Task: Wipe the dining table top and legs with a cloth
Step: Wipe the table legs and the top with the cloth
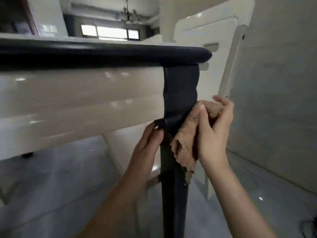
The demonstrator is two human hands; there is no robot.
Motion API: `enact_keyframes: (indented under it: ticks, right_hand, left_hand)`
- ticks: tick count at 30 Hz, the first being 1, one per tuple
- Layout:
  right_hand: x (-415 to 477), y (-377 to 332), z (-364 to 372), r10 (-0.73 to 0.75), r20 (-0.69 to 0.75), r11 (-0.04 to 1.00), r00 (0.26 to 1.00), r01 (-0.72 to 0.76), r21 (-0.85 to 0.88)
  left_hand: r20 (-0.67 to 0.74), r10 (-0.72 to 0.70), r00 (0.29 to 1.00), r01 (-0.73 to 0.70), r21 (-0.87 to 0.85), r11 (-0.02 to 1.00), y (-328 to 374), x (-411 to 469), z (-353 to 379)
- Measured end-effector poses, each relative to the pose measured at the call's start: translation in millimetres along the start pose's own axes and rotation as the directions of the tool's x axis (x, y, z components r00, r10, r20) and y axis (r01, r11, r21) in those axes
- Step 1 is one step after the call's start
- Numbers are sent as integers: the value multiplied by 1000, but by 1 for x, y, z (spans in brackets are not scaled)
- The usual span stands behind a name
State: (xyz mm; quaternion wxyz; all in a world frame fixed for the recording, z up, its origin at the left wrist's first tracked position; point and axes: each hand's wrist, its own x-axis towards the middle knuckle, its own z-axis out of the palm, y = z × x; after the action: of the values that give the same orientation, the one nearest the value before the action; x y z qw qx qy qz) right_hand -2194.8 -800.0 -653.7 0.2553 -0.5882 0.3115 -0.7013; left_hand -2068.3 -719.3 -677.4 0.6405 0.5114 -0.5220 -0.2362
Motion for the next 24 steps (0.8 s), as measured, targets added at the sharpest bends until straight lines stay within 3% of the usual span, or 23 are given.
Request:
enact_keyframes:
  ticks: [2, 4, 10, 13, 19, 24]
  right_hand:
    - [-11, 0, 8, 8, -210, 999, 978, -1, 34]
    - [-19, -1, 16, -31, -294, 999, 955, 32, 0]
    - [-29, -8, 33, 92, -13, 994, 996, -91, 68]
    - [-44, 13, 30, -38, -7, 999, 999, 37, -33]
    - [-124, 84, 12, -16, 59, 989, 998, 24, -146]
    - [-82, 47, 29, -52, -39, 992, 998, 47, -116]
  left_hand:
    - [3, 46, 999, -46, -28, 999, -6, -1, -3]
    - [12, 84, 996, -83, -22, 996, -6, -6, -2]
    - [4, 42, 999, -41, -70, 997, -2, -7, -3]
    - [24, 17, 1000, -16, -44, 999, -5, -4, -6]
    - [-17, -6, 1000, 6, -20, 1000, -8, -11, -1]
    - [-24, 65, 998, -65, -24, 998, -14, -9, 0]
